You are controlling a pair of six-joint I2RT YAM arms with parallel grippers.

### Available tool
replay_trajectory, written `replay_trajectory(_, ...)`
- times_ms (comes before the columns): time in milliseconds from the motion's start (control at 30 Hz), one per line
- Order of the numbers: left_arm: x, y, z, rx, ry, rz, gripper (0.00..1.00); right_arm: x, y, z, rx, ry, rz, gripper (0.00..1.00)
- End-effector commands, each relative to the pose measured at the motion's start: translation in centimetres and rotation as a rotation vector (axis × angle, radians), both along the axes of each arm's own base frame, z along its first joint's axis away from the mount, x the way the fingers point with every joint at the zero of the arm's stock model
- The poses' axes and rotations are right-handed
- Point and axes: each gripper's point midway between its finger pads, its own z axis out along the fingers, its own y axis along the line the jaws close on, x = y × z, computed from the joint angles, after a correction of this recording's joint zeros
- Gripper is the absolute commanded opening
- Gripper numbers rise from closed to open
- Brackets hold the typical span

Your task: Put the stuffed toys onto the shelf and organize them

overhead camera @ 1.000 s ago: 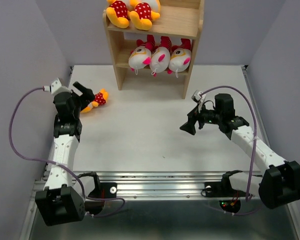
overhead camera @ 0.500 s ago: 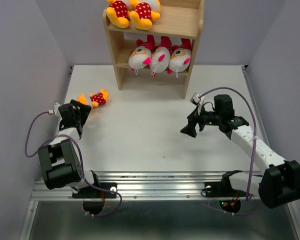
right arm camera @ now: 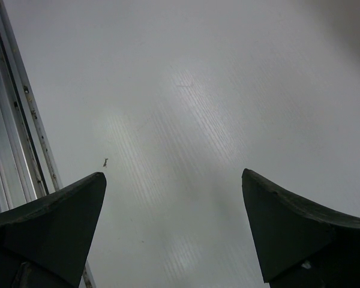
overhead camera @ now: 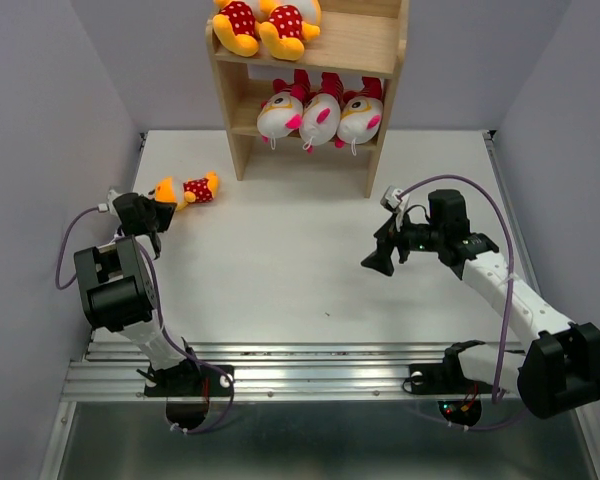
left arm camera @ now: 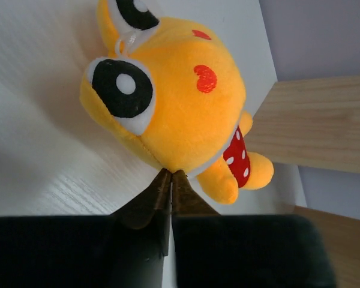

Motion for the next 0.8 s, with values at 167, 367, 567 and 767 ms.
replay_trajectory(167,0.0,-3.4,2.4,0.059,-0.141,-0.247,0.00,-1.2,0.0,1.1,-0.009,-0.071,0.093,1.00)
replay_trajectory(367,-3.6,-10.0,3.3,0.143,-0.159,-0.548,0.00,-2.6,0.8,2.1,0.015,-0.128,0.247,1.00)
replay_trajectory(567,-8.6,-22.1,3.2,0.160,-0.111,-0.964,0.00,-2.8,1.6,3.6,0.027,-0.213,0.414,1.00)
replay_trajectory(767,-12.9,-29.6,4.2,0.188,-0.137,-1.231,0.00,-1.3,2.2,5.0,0.033,-0.197,0.444,1.00)
